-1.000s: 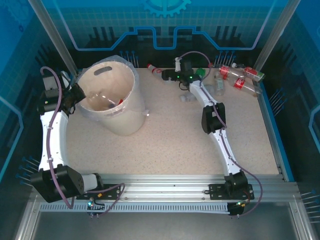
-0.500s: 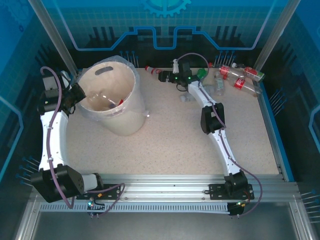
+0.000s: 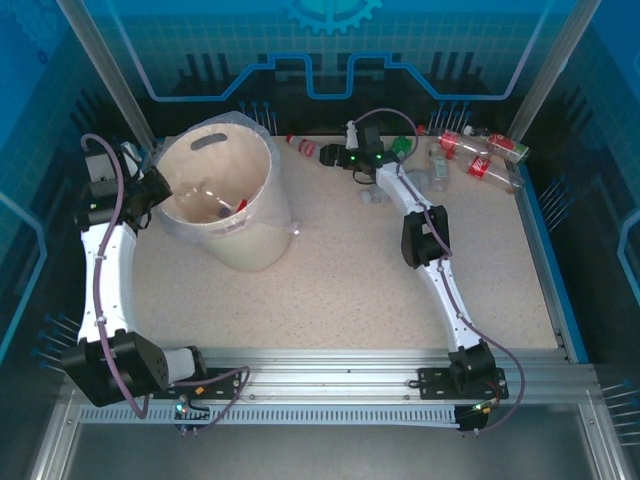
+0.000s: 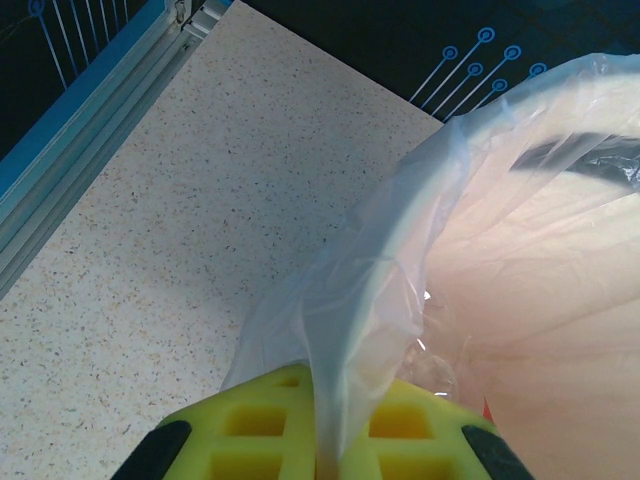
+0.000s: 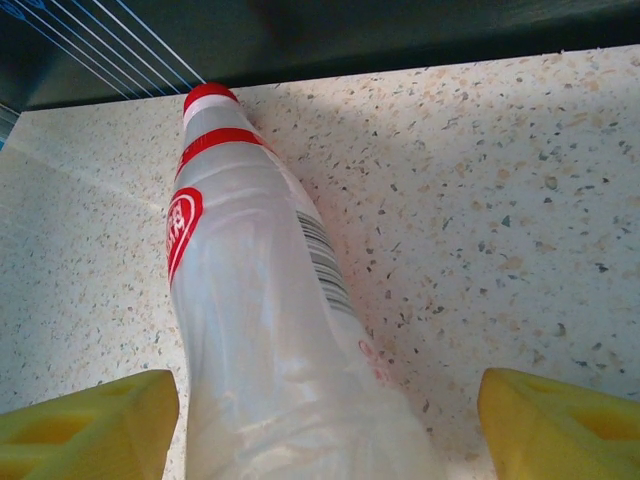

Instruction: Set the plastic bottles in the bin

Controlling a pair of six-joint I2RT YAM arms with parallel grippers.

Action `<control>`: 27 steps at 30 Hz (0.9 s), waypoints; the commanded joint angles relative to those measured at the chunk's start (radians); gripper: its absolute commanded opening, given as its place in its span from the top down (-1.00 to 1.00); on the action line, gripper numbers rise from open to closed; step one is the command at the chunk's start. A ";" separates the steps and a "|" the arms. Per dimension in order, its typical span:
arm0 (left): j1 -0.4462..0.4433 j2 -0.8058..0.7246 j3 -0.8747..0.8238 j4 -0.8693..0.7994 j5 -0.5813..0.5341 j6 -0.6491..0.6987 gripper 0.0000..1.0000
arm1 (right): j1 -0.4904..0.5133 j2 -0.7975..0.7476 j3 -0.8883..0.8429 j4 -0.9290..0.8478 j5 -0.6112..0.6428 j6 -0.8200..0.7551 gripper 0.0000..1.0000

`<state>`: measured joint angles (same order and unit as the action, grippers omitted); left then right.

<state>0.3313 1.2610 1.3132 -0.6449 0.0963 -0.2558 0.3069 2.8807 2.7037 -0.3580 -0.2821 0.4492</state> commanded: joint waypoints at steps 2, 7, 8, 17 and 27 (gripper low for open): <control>0.005 -0.023 -0.016 0.057 0.069 -0.036 1.00 | 0.004 -0.006 -0.038 -0.028 -0.021 -0.003 -0.51; 0.005 -0.025 -0.016 0.056 0.069 -0.033 1.00 | 0.006 -0.082 -0.160 -0.026 -0.014 -0.030 -0.46; 0.005 -0.026 -0.014 0.056 0.069 -0.034 1.00 | 0.006 -0.093 -0.177 -0.023 -0.014 -0.033 -0.43; 0.005 -0.025 0.001 0.041 0.088 -0.041 1.00 | 0.005 -0.237 -0.330 0.066 -0.003 -0.043 -0.26; -0.001 -0.041 0.045 -0.023 0.093 -0.039 1.00 | -0.008 -0.528 -0.554 0.083 0.006 -0.118 -0.17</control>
<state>0.3309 1.2545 1.3132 -0.6540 0.1040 -0.2554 0.3065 2.4908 2.1914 -0.2970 -0.2859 0.3813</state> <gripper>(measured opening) 0.092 0.592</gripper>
